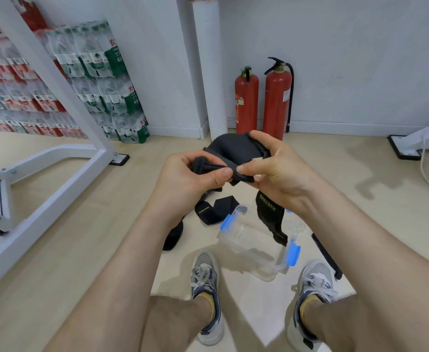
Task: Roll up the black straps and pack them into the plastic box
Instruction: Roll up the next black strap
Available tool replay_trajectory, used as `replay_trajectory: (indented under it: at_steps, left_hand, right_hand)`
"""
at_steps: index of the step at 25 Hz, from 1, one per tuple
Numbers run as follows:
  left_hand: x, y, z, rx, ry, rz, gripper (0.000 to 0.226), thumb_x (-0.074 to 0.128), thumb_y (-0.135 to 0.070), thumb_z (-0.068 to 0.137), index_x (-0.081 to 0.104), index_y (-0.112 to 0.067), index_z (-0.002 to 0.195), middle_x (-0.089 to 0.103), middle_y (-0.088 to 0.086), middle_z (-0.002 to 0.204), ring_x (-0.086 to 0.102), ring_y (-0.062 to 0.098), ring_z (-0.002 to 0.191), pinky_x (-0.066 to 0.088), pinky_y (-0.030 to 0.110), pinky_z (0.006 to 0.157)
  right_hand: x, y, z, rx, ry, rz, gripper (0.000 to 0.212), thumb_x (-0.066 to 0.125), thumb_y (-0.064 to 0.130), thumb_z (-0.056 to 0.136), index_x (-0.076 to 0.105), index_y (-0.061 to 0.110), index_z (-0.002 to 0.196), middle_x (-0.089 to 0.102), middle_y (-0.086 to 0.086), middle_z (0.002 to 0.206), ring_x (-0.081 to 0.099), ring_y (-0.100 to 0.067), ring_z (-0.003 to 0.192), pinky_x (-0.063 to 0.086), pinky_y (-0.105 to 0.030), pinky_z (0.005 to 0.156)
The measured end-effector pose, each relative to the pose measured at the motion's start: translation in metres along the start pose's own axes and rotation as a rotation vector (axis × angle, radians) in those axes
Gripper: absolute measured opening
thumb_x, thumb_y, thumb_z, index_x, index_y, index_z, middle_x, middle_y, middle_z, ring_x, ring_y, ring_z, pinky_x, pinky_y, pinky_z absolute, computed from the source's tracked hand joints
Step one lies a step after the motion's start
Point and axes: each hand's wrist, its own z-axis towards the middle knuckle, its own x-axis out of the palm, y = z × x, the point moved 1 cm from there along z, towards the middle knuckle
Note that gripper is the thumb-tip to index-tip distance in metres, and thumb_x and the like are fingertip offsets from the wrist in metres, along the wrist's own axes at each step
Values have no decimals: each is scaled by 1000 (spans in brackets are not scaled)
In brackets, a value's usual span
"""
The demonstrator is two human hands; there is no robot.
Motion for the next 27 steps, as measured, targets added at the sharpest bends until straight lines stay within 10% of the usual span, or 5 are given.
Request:
replay_trajectory:
  at_steps: [8,15,21,27]
  left_hand:
    - [9,1,6,-10,-162,-149,25,73,5,82,57,-13,75,65,7,65,70,23,57,57,27,54]
    - [-4,2,3,-12,183,-275,29,81,1,64,70,-16,84,71,5,76,72,19,68,58,24,65]
    - [-4,4,6,94,139,-224,27,82,2,63,75,-21,74,70,4,74,67,19,70,56,25,64]
    - [-7,6,7,33,99,-252,14,75,-4,67,75,-18,70,72,4,72,70,22,73,60,29,72]
  right_hand:
    - [10,0,-7,-176,-14,-107,97,76,-9,75,26,17,154,47,-11,144,66,-25,112,57,-39,91]
    - [6,6,-10,-95,-22,82,74,63,-18,81,39,7,146,56,-10,125,73,-19,90,60,-31,76]
    - [12,6,-15,-32,53,222,39,55,-20,82,60,10,107,66,-7,95,66,-22,91,60,-30,68]
    - [13,3,-11,-109,-20,172,71,57,-25,79,43,11,139,65,-9,112,73,-22,94,60,-35,81]
